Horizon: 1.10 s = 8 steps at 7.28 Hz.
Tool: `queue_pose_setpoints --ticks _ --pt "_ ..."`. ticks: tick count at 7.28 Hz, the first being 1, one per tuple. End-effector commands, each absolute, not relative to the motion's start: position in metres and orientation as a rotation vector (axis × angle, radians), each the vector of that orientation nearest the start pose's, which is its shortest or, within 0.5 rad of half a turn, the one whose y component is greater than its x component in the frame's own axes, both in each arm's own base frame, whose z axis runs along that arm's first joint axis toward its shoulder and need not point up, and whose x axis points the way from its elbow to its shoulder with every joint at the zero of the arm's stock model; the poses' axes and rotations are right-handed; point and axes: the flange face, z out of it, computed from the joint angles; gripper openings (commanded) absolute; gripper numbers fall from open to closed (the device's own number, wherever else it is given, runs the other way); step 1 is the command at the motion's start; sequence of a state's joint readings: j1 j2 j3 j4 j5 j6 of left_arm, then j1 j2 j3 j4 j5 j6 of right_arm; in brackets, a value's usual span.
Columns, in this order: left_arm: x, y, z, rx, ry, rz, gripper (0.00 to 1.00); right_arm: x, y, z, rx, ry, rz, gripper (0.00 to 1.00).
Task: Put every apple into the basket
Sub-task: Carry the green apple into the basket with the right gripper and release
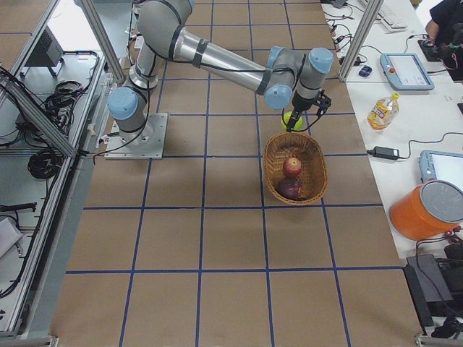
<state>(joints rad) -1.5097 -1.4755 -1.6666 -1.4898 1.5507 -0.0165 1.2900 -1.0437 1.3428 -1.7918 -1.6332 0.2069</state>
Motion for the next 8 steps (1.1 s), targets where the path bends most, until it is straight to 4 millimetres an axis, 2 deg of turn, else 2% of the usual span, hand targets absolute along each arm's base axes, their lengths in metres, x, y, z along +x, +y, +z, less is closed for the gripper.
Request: queue_pose_setpoints --ticks 1,2,3,4,6,7,8 --pt "-0.107 -0.473 0.482 -0.120 3.158 -0.100 1.00 -0.102 -0.690 0.278 0.785 3.134 0.200 0.00" --pt "-0.112 -0.473 0.498 -0.109 3.169 -0.161 1.00 -0.104 -0.690 0.272 0.786 3.133 0.216 0.33" --pt "-0.110 -0.471 0.494 -0.095 3.152 -0.160 1.00 -0.104 -0.690 0.265 0.788 3.132 0.233 0.78" --pt "-0.110 -0.468 0.491 -0.096 3.151 -0.124 1.00 -0.107 -0.690 0.265 0.802 3.129 0.233 1.00" --pt "-0.109 -0.461 0.493 -0.101 3.150 -0.112 1.00 -0.106 -0.692 0.274 0.806 3.130 0.213 1.00" --pt "-0.109 -0.462 0.488 -0.098 3.150 -0.107 1.00 -0.105 -0.690 0.301 0.800 3.132 0.149 1.00" --pt "-0.109 -0.465 0.485 -0.101 3.161 -0.101 1.00 -0.086 -0.677 0.344 0.770 3.135 0.073 1.00"
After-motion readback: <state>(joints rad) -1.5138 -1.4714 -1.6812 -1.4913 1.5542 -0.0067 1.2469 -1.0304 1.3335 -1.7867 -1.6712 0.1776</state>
